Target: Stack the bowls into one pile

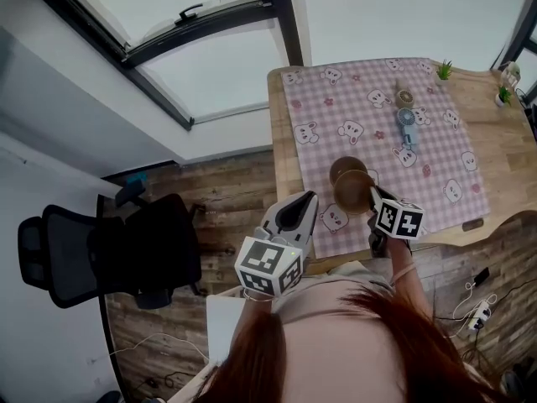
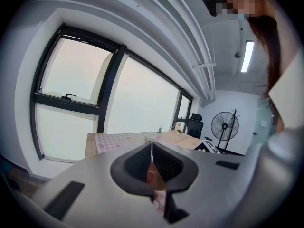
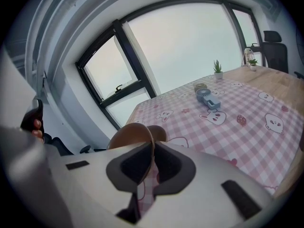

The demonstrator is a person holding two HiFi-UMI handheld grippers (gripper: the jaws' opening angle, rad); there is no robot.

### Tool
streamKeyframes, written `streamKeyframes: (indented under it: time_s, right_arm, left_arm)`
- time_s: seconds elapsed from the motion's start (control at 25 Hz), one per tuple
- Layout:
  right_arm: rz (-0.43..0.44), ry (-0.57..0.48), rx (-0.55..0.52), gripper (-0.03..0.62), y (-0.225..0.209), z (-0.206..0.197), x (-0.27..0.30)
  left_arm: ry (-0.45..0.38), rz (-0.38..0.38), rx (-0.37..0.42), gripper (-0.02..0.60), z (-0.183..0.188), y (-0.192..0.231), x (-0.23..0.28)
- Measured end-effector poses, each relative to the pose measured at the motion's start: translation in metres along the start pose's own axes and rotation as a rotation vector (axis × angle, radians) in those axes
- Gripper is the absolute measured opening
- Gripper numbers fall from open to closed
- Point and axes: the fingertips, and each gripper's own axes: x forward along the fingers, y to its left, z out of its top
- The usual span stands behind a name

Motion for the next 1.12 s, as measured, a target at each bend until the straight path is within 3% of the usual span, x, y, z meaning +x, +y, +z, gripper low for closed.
streamKeyframes:
  time_s: [1.12]
  right_arm:
    - [0.014, 0.014, -0.029, 0.021, 0.008, 0.02, 0.031]
  left_arm:
    - [-0.005, 0.045, -0.025, 0.012, 0.003, 0.028, 0.006]
